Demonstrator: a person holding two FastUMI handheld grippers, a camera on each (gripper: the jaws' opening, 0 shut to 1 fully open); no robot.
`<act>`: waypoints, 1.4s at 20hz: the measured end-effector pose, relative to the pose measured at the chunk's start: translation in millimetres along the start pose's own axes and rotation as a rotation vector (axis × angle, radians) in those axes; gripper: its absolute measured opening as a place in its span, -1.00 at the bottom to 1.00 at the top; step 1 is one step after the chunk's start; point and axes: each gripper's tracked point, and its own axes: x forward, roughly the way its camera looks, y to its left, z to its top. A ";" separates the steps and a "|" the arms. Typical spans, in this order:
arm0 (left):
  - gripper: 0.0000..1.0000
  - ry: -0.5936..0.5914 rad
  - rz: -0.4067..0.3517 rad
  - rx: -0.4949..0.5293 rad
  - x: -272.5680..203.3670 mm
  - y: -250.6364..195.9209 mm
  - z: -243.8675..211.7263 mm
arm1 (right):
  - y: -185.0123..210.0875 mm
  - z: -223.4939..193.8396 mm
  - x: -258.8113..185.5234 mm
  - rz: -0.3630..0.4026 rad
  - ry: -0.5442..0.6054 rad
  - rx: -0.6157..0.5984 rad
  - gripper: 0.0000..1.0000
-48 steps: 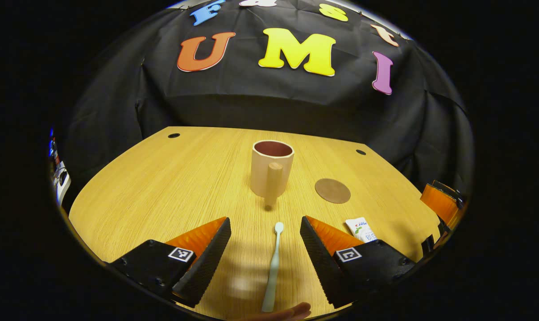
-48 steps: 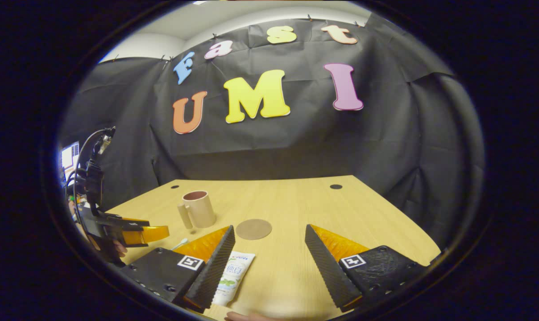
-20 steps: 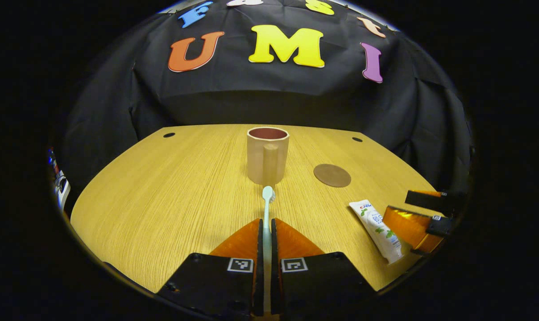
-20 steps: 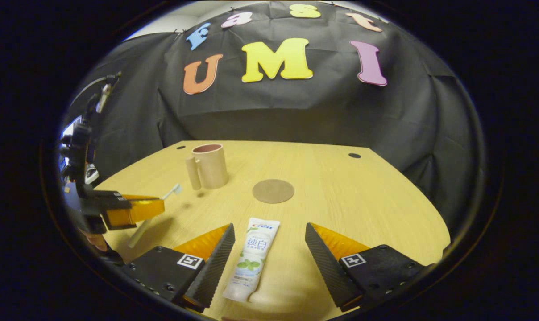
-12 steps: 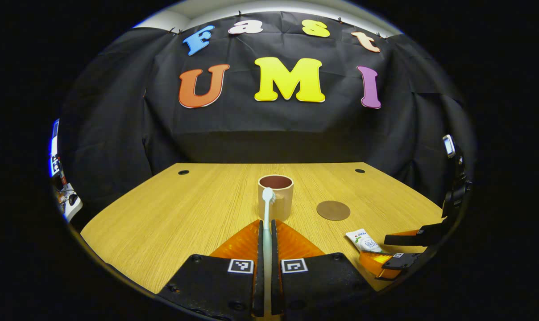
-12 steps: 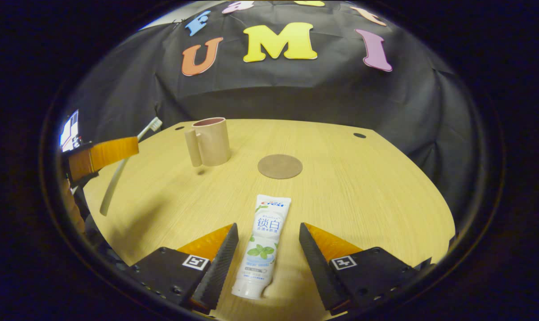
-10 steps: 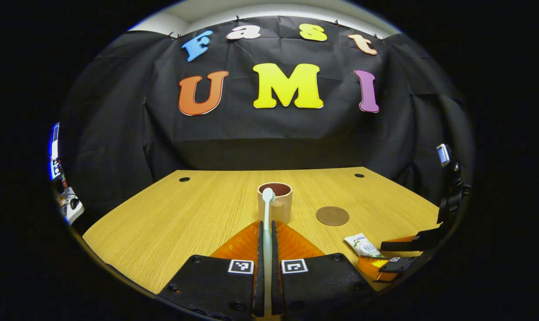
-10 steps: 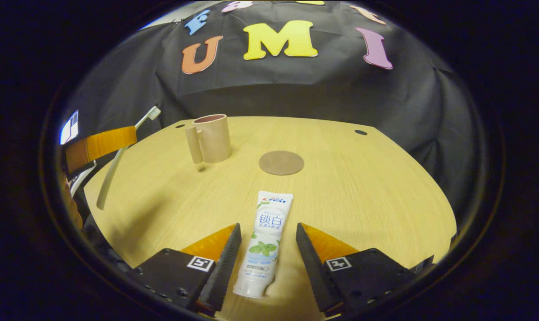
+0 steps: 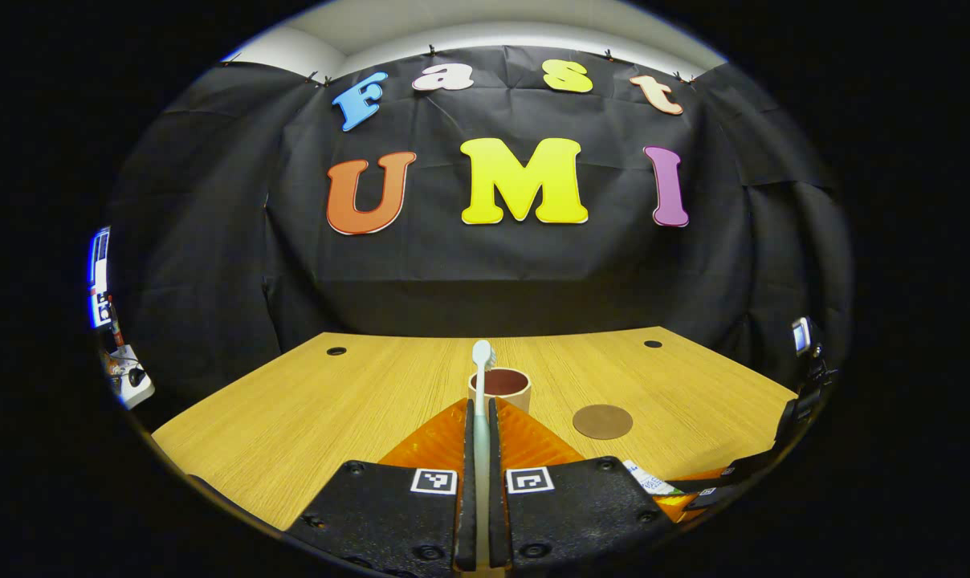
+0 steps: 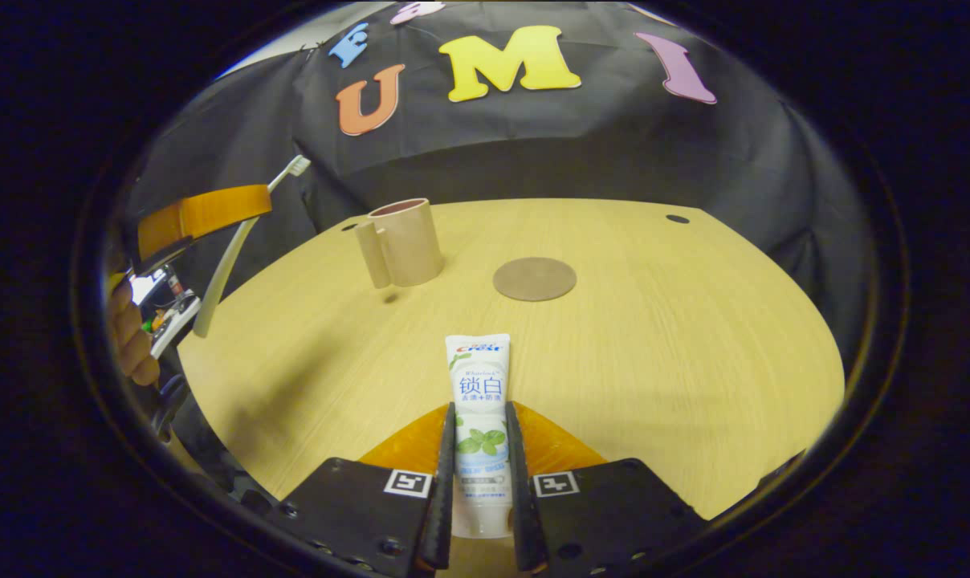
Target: Put the toothbrush and toothpaste on the desktop into the cup, then pick up the cup and place it on the coaster on the desktop.
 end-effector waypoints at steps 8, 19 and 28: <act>-0.84 -0.056 -0.007 -0.023 44.2 5.6 44.9 | 12.6 22.3 -13.9 0.031 -0.140 -0.078 -0.38; -0.84 -0.068 -0.026 -0.045 117.1 -7.1 54.3 | -6.0 133.9 -46.6 -0.015 -0.394 -0.052 -0.39; -0.83 -0.021 -0.095 -0.071 175.1 -20.8 36.7 | -11.2 176.3 -58.2 -0.033 -0.487 -0.051 -0.39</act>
